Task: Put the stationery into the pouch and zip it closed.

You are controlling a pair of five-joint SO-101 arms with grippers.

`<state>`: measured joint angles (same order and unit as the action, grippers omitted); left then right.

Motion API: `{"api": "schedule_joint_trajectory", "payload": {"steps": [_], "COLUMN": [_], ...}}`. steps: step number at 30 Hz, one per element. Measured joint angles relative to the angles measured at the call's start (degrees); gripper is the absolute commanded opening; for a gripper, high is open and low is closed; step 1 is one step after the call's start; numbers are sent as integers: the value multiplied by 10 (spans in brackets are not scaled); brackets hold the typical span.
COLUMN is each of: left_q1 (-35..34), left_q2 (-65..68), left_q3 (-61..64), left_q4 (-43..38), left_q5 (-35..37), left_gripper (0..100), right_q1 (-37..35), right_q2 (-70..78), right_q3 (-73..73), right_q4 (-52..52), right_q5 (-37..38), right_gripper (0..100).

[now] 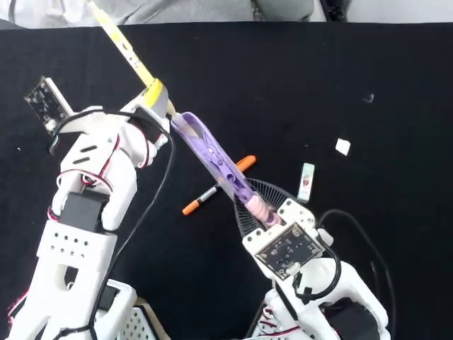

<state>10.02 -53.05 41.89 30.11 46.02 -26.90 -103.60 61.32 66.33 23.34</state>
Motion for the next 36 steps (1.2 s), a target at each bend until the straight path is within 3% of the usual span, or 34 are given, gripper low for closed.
{"api": "schedule_joint_trajectory", "payload": {"steps": [12,20,36], "left_q1": [-11,-18,68], "left_q2": [-4,-6,-9], "left_q3": [25,67,105], "left_q4": [-1,-60,-66], "left_q5": [0,0,0], "left_gripper": [30,30,30], "right_q1": [0,0,0], "right_q2": [0,0,0], "right_q3": [0,0,0], "right_q4": [0,0,0], "right_q5": [1,1,1], "right_gripper": [11,11,11]}}
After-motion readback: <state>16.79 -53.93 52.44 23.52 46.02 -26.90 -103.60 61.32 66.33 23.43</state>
